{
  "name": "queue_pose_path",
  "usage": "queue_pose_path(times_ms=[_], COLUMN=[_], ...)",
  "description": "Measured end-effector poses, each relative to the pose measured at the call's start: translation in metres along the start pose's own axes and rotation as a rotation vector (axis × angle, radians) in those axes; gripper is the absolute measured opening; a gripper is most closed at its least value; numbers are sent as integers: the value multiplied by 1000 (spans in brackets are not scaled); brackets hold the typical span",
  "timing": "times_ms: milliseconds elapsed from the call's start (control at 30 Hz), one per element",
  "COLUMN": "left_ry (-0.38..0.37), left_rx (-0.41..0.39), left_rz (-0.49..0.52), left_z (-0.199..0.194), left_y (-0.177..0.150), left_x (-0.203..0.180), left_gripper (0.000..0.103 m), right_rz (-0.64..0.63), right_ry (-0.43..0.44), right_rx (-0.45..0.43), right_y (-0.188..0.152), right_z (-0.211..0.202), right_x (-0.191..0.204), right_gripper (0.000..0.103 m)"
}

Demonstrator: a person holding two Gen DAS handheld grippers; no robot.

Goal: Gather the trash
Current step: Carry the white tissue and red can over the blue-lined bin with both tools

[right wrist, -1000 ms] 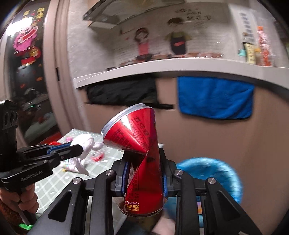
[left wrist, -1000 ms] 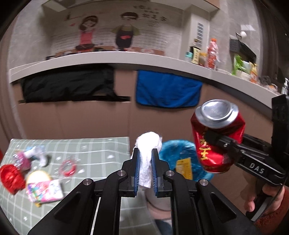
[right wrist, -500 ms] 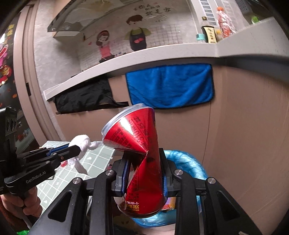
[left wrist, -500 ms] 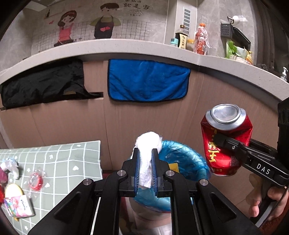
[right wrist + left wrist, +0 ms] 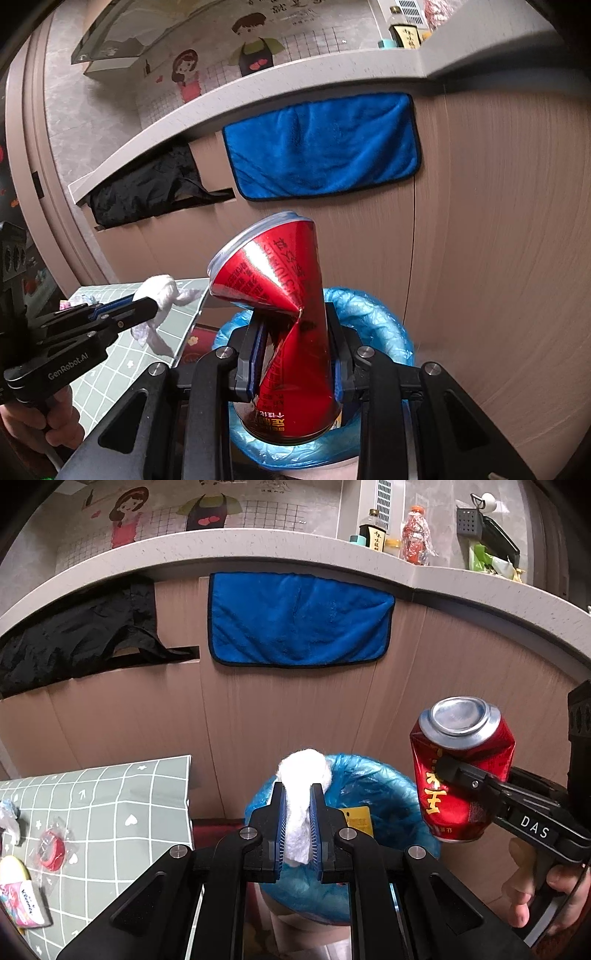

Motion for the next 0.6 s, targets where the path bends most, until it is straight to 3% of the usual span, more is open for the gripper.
queue_pose_path(times_ms=[600], left_ry=[-41], left_rx=[80], left_rz=[-17], left_z=[53], left_y=[-14], left_x=[-4], left_gripper=[12], right_rz=[57], right_ry=[-16], right_rx=[77], right_y=[-21], right_z=[41], right_x=[-24], right_gripper=[26])
Point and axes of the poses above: each gripper's, at about its wrist camera, not at the fingertips, and z roughly the way its jaws point, x to its left, y to its top, the point moved 7 cm from there along z, roughly the way its jaws point, and after that the axes turned 3 degrees about -z, right-handed, at the moved point
